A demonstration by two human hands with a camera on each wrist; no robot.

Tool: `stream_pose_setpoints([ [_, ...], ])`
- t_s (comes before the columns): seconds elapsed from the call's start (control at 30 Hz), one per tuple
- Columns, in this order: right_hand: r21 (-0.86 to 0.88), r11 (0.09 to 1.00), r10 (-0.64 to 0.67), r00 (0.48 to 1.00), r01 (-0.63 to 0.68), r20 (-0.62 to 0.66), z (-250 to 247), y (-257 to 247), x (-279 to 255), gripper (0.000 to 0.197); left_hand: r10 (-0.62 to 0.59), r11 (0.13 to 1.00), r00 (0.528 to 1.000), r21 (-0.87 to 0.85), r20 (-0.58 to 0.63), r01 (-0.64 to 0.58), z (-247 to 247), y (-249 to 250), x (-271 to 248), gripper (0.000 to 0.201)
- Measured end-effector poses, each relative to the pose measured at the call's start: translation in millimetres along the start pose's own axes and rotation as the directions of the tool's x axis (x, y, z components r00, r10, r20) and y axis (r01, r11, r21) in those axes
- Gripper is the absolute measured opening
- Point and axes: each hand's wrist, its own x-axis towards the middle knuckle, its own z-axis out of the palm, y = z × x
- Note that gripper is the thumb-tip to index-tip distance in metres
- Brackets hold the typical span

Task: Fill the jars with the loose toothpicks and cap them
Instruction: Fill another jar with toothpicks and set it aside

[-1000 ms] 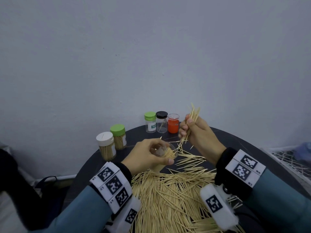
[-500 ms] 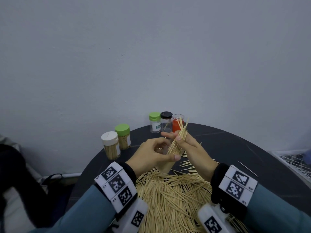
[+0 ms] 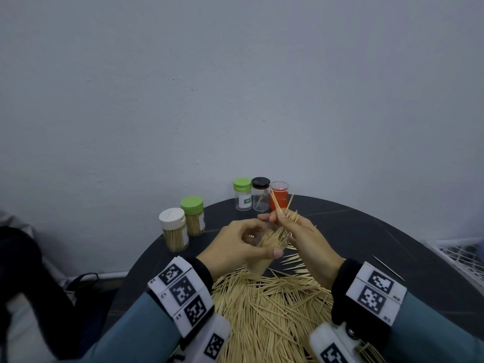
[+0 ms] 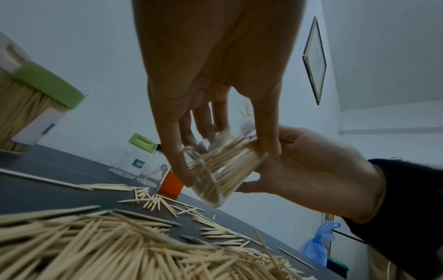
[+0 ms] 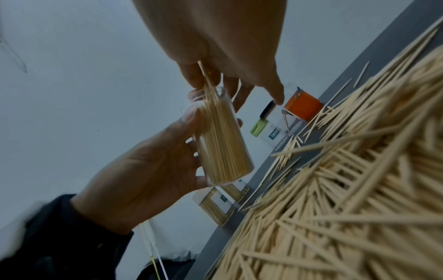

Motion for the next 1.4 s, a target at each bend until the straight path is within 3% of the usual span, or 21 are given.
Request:
stream_pose_setpoints([
  [0.27,0.075,0.997,-0.028,0.999,0.025,0.040,0.5,-2.5,-1.1,0.028,-0.024,0.997,0.999,-0.072,0.041,0.027,3.2,-1.7,0.9,0.057],
  [0.4,0.175,0.984,-0.029,0.998,0.019,0.052,0.5,-3.1,-1.1,0.021,-0.028,0.993,0.999,-0.112,0.045,0.032,3.9,-0.3,0.3,0.045],
  [0.7,0.219,0.972,-0.091,0.996,0.083,0.024,-2.3,-7.2,1.3,0.023,-0.036,0.994,0.997,-0.105,0.066,0.043,3.1,3.4,-2.2,0.034],
  [0.93,0.212,0.974,-0.091,0.994,0.076,0.063,-5.3,-4.6,1.5,0.035,-0.034,0.992,0.997,-0.121,0.075,0.042,4.6,2.5,-1.6,0.042],
  [1.0,0.210,0.974,-0.101,0.992,0.083,0.074,-5.9,-1.9,3.1,0.029,-0.034,0.994,0.997,-0.106,0.074,0.041,4.4,0.4,-1.0,0.049],
  [1.1,0.222,0.971,-0.097,0.994,0.084,0.050,-6.1,1.0,6.0,0.013,-0.036,0.995,0.997,-0.090,0.072,0.043,4.2,-1.1,-0.4,0.037],
  [1.3,0.168,0.977,-0.139,0.990,0.134,0.018,-7.3,-4.9,6.3,0.025,-0.054,0.995,0.996,-0.081,0.072,0.060,7.3,-0.3,-1.2,0.045],
  [1.4,0.037,0.987,-0.155,0.988,0.154,0.022,-5.9,-1.7,3.2,0.032,-0.043,0.994,0.997,-0.098,0.070,0.050,7.4,2.8,-2.4,0.043],
])
